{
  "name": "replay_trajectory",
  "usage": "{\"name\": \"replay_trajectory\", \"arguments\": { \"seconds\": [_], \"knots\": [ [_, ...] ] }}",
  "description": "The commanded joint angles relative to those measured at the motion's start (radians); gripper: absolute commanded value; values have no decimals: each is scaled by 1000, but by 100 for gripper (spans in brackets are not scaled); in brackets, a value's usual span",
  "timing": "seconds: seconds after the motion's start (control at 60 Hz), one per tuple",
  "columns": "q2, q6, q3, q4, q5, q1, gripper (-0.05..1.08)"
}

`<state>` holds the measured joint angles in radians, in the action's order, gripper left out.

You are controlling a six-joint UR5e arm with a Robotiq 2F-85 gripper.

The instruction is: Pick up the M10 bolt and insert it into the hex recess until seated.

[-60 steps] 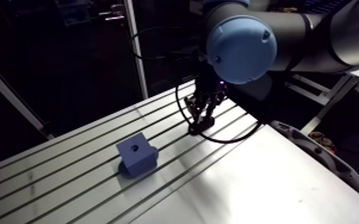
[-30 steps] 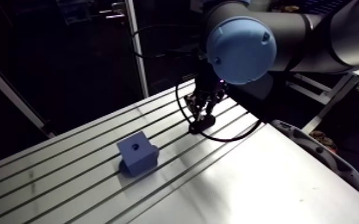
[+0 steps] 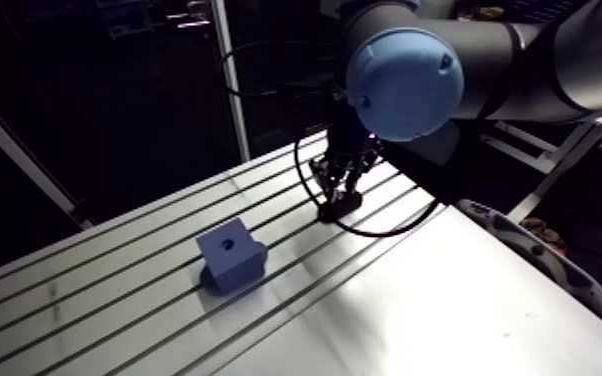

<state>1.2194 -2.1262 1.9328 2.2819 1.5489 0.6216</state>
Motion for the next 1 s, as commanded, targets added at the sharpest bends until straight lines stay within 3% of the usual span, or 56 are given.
{"name": "replay_trajectory", "arguments": {
  "seconds": [0.017, 1.0],
  "knots": [
    [-2, 1, -1, 0, -3, 0, 50],
    [-7, 8, -2, 0, -3, -5, 59]
  ]
}}
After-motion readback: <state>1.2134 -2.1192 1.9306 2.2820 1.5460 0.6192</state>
